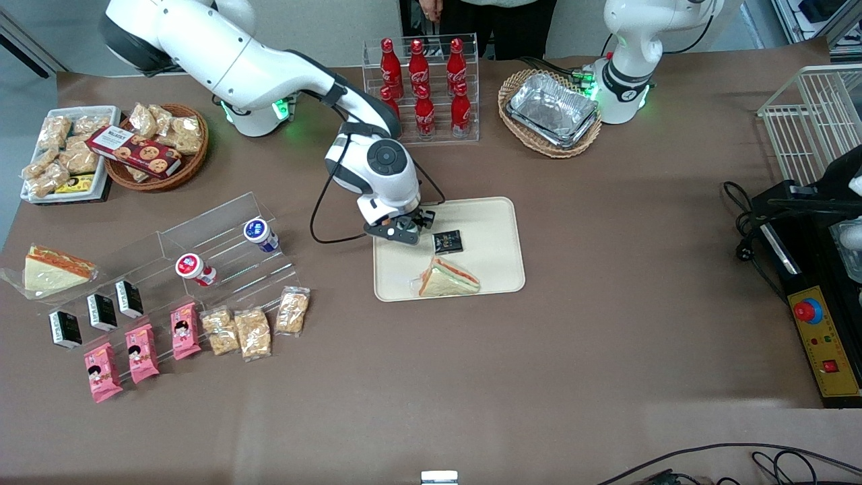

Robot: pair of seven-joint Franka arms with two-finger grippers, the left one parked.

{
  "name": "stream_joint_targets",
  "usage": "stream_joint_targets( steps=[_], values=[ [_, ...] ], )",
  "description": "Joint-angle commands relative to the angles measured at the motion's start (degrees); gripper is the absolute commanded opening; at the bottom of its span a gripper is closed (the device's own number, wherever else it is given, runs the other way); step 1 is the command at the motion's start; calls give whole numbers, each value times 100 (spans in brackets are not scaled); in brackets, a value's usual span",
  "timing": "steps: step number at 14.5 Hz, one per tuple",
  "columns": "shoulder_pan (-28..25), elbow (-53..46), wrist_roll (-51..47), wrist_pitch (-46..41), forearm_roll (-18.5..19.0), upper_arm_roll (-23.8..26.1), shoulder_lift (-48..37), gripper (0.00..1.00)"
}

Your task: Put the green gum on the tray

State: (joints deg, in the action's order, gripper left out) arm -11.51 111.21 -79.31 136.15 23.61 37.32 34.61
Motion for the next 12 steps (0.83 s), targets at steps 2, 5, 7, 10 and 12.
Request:
stream_joint_targets(
  steps=[2,5,7,10,12],
  values=[
    [35,-91,-129,105,249,39,134,92],
    [35,-91,-129,96,258,39,125,100],
    [35,-99,-120,35,258,56,55,100],
    [52,-143,-6,-578,188,100,-558,100],
    [61,-231,125,-1132,92,118,-1032,100]
  ],
)
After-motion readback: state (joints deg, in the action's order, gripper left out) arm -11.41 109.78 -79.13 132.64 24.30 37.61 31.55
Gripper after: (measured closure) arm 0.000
